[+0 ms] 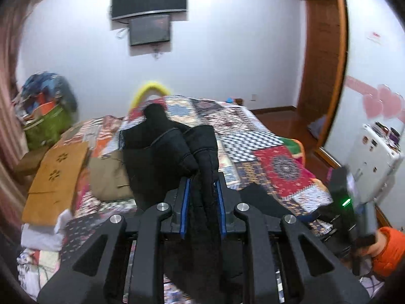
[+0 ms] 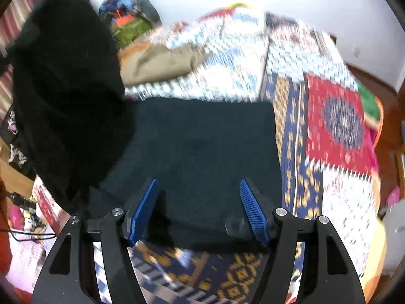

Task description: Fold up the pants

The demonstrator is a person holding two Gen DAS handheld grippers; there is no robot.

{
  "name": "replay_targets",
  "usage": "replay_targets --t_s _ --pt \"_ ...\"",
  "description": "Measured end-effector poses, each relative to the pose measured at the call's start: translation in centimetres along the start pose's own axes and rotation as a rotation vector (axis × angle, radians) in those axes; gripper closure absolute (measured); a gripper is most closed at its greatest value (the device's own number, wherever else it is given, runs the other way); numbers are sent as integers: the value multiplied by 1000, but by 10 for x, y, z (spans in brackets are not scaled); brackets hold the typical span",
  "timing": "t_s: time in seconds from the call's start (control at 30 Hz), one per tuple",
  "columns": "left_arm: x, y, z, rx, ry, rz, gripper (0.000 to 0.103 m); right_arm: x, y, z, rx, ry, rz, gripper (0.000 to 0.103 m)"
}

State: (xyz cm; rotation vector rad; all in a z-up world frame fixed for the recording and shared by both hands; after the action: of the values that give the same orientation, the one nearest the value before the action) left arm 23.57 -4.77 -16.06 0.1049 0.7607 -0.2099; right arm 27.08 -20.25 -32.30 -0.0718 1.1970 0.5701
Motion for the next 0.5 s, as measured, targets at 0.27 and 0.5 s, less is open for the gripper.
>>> replay_targets --t_s 0.27,0.5 --pt "60 -74 8 43 119 -201 86 -17 -20 -15 62 -79 70 40" --pt "86 -116 -13 78 170 -255 86 -26 -76 -41 203 -61 37 40"
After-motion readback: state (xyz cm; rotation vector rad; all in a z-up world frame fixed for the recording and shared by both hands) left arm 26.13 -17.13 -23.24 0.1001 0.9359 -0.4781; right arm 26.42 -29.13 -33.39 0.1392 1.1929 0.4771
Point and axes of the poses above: each gripper's, at about its wrist camera, not at the fingertips, and x roughly the way its jaws point, y to its left, z to its top, the point moved 2 cm from there along x, roughly the way its jaws point, and after that the axes turned 10 degrees about y, right-handed, at the moved point
